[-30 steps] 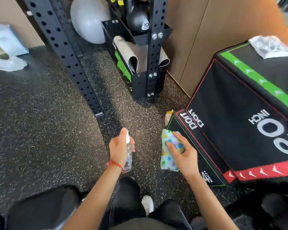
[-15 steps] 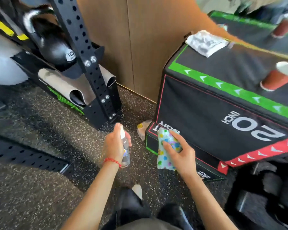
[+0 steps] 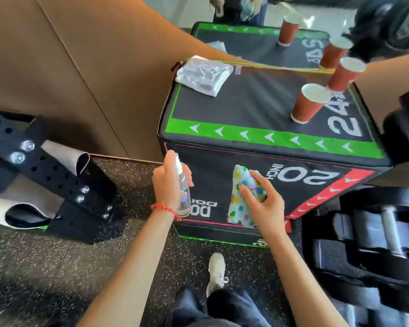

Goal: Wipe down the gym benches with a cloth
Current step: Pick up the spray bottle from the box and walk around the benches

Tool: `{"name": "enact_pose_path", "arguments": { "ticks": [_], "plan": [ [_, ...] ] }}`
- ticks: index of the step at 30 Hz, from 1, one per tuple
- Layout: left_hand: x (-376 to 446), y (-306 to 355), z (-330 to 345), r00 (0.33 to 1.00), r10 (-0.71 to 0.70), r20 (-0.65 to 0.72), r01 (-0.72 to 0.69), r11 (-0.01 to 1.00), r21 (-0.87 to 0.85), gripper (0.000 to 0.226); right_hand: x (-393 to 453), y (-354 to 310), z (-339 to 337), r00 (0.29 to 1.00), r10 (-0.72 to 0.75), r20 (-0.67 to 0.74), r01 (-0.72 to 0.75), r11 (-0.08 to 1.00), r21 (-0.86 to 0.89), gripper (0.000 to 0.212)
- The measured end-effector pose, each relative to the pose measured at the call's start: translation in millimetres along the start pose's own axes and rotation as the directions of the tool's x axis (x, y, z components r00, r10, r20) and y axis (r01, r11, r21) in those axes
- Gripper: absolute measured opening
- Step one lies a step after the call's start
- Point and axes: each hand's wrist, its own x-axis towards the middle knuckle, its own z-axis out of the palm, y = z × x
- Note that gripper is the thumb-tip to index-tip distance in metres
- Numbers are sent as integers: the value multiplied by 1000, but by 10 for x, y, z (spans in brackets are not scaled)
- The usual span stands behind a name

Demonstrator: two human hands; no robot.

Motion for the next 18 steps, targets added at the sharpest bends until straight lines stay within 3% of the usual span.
{"name": "enact_pose_path", "arguments": {
  "ticks": [11,18],
  "plan": [
    [888,575,791,994,108,6,-106,984,-142,61,1263,-412,55,998,-59,0,59,998,-13,34],
    [1396,786,1036,982,187,23,-183,976,-117,65,1799,-557,247,998,-67,-20,65,993,-98,35]
  ]
}}
